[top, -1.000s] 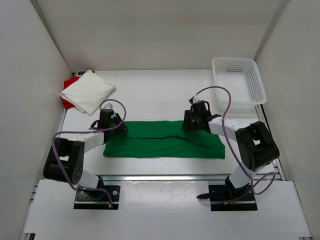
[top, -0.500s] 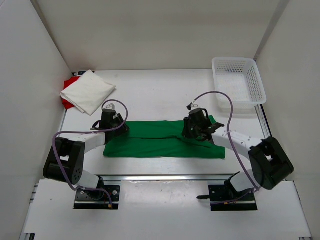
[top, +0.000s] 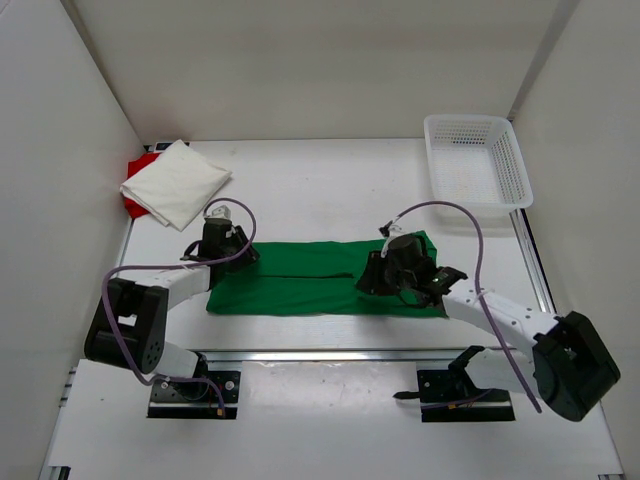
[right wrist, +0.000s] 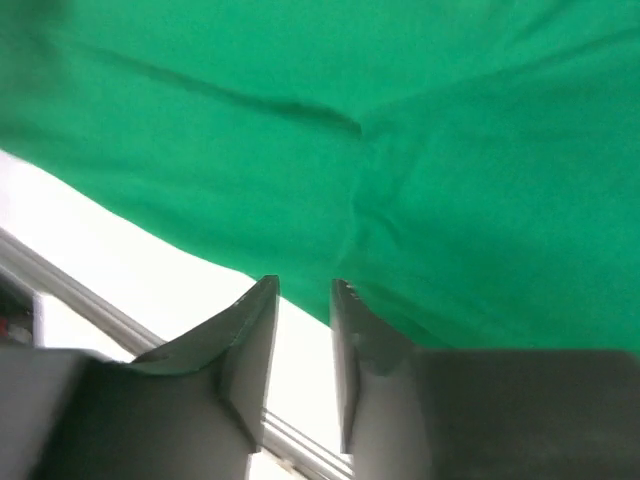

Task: Fold and stack the t-shirts
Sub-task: Fold the other side of the tshirt into a rectangle, then rotate the tshirt 90 degrees

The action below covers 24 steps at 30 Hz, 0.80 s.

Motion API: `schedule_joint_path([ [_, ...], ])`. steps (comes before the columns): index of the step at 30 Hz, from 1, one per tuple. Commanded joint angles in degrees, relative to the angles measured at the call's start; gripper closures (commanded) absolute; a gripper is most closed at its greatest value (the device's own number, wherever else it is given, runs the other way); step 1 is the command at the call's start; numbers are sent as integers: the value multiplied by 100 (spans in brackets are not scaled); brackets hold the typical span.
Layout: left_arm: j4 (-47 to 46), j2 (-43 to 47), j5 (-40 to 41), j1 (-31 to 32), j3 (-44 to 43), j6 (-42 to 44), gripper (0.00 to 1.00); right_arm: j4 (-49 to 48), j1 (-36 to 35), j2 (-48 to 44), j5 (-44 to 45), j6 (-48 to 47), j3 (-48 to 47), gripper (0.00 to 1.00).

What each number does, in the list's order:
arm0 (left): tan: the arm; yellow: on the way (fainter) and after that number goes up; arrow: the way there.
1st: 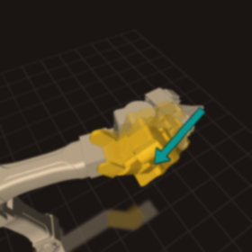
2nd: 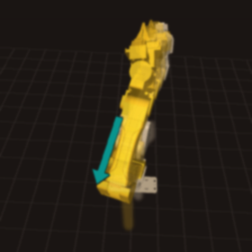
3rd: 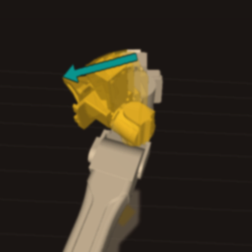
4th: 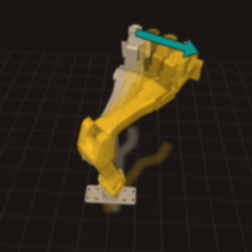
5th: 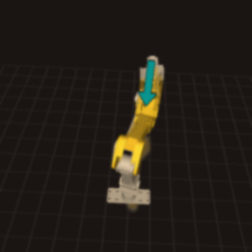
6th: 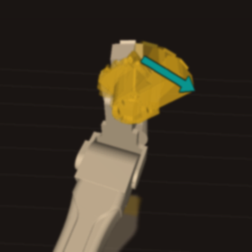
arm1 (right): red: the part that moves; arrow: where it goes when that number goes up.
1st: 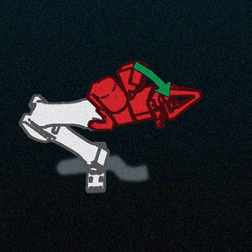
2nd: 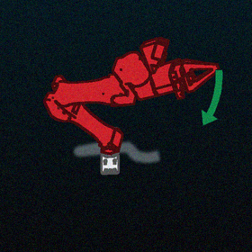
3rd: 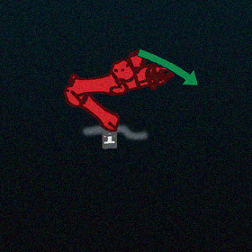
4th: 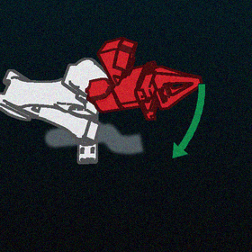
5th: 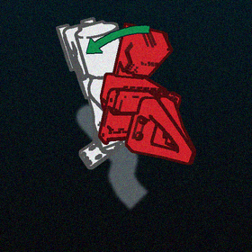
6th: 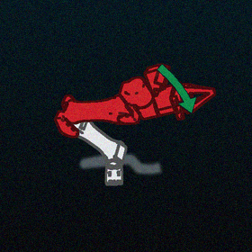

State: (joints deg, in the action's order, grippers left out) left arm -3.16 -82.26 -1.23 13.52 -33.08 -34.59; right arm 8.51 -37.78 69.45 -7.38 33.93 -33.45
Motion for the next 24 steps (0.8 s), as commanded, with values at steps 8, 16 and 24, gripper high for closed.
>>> schedule_joint_path([
  [8, -325, -202, -349, -94, -129, -276, 53, -1059, 1702, 392, 236, -220, 146, 100],
  [16, -606, 139, -1543, -1585, 967, -741, 53, -1177, 2038, 2605, 184, -308, -1206, 100],
  [24, -66, 1376, -1857, -1943, 1534, -516, 54, 848, 1932, 6249, -763, -457, -6328, 100],
])
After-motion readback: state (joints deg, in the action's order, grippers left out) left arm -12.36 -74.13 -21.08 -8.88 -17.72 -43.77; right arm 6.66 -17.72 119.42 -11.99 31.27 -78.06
